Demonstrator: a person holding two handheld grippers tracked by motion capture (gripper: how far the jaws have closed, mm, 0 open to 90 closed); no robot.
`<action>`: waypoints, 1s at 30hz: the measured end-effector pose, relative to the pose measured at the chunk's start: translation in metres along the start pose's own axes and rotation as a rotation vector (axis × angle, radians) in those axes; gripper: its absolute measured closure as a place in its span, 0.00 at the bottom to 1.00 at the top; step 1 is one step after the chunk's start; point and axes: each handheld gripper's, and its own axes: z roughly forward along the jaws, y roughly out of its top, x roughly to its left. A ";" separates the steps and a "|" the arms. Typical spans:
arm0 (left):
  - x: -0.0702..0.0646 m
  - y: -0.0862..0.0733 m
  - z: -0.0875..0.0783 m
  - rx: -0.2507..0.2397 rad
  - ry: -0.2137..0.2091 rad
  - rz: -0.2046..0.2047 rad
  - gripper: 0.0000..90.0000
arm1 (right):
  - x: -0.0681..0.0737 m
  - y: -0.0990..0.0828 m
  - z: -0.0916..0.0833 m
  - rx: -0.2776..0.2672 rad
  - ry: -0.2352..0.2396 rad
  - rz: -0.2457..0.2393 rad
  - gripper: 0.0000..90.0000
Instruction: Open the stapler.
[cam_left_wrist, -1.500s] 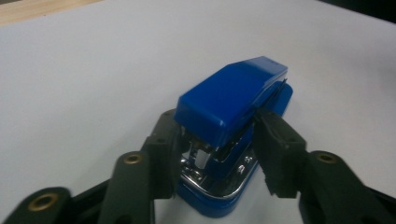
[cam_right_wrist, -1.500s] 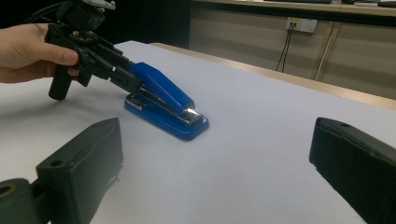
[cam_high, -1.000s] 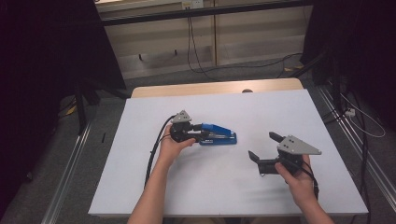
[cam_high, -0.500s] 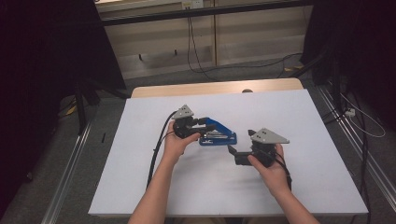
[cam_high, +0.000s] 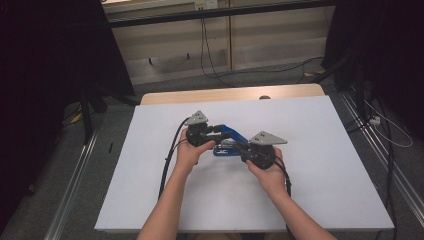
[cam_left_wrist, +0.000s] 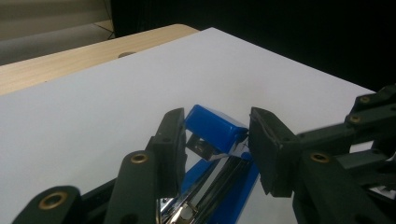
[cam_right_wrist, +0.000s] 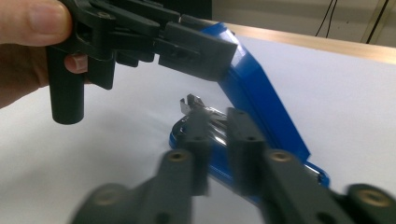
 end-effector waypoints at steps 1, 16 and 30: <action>0.000 0.000 0.000 0.000 0.000 0.000 0.64 | 0.000 0.000 0.003 0.000 0.007 0.010 1.00; -0.001 0.001 -0.001 0.003 -0.003 -0.006 0.64 | 0.009 -0.002 0.043 0.035 -0.036 0.036 1.00; 0.000 0.000 0.000 0.002 -0.008 -0.006 0.64 | 0.007 -0.002 0.059 0.011 -0.081 0.093 1.00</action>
